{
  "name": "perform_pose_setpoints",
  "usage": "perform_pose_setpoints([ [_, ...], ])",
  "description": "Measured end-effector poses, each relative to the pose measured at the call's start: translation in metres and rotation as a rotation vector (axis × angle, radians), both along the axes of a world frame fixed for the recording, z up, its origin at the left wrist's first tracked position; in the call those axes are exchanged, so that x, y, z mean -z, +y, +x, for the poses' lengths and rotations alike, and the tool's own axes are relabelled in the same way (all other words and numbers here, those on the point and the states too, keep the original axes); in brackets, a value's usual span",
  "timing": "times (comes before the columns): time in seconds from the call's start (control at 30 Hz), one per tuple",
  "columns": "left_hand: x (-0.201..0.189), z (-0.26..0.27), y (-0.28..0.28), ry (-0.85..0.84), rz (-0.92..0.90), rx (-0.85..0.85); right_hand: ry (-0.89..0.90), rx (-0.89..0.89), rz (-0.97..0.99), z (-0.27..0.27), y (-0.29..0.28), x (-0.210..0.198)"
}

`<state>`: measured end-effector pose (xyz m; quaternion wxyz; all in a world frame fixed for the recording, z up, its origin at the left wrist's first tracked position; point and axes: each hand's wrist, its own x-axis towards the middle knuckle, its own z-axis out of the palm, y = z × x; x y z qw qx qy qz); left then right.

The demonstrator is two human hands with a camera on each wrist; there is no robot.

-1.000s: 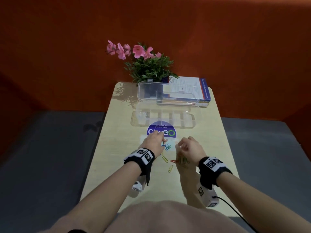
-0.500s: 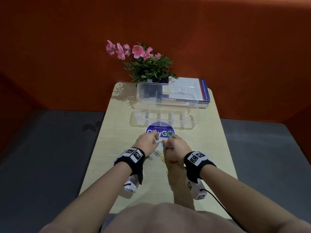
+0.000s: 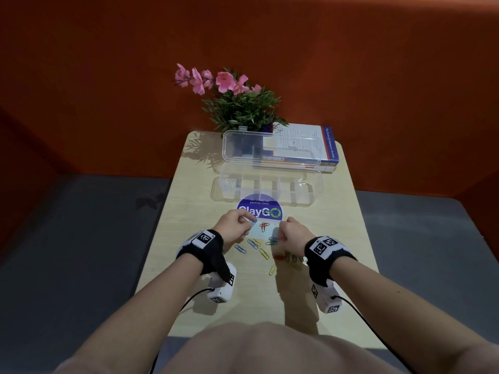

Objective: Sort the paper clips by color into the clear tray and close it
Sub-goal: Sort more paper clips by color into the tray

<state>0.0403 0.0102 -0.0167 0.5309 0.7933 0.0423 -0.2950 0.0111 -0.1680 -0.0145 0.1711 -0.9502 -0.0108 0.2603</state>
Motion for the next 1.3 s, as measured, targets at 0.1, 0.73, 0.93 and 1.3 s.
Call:
perform_pose_setpoints([
  [0.1,-0.001,0.0,0.0,0.084,-0.063,-0.026,-0.029,0.045,0.048,-0.002,-0.001,-0.001],
  [0.73,-0.011,0.008,-0.002,0.19,-0.111,-0.094,0.179,0.695,0.801,0.0,0.003,-0.005],
  [0.93,-0.006,0.001,0.019,0.073,0.067,-0.15,-0.036,0.431,0.51,-0.003,0.013,0.007],
  [1.3,-0.001,-0.013,0.025,-0.185,0.477,0.407,-0.092,0.043,0.227,-0.005,0.046,0.009],
])
